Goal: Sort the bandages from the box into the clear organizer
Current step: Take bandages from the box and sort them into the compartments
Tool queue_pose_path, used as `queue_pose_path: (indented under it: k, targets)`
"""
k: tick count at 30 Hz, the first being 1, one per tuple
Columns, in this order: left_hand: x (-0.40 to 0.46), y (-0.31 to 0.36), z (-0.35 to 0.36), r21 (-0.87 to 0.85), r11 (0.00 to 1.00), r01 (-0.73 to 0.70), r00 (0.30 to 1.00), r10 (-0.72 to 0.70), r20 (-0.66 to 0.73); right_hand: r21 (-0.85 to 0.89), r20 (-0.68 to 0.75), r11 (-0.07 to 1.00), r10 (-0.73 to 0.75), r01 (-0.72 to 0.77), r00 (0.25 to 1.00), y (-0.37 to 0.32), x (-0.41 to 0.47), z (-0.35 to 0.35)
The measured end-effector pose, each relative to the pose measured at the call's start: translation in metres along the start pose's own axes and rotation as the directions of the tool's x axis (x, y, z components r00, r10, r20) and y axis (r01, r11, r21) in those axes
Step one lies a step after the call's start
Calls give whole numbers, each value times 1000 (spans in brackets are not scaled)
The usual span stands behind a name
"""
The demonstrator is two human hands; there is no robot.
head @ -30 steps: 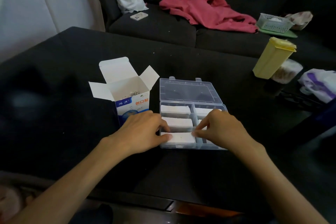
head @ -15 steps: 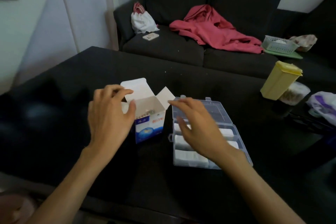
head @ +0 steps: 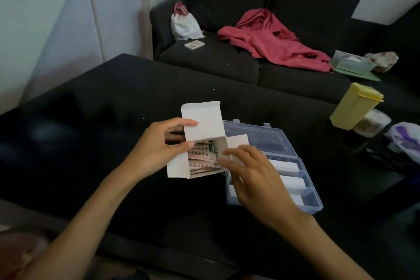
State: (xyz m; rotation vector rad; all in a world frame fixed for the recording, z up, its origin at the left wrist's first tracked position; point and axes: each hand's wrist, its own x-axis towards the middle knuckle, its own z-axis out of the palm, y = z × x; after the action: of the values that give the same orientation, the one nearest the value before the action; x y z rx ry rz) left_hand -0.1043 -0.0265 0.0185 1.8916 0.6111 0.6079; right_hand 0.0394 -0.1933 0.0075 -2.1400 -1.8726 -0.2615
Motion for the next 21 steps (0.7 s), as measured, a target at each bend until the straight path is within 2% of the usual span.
queue_pose_path:
  k: [1,3,7,10,12,14,16,21]
  targets:
    - [-1,0,0,2,1000,-4,1000,4,-2,53,-2,998,20,-20,1000,-4,7,-5]
    - [-1,0,-1,-11,1000,7,1000,-8,-14,105,81,992,61,-70,995,-12,27,-13]
    - [0,-3,1,-13,1000,15,997,-16,-69,24,304,993,100,-112,947,-20,67,-4]
    - [-1,-5,6,-4,1000,-3,981,2,-193,-64,412,994,107,-88,905,-21,86,3]
    - [0,-10,9,137,990,29,947,16,-320,-83,465,994,107,-78,879,-22,97,7]
    - [-1,-11,9,236,969,72,917,28,-398,-101,478,993,102,-61,872,-23,105,13]
    - [0,-11,8,230,970,76,909,27,-416,-134,449,991,85,-27,889,-22,110,19]
    - [4,-13,4,73,985,153,955,-129,-266,-128,403,990,-9,66,915,-17,107,20]
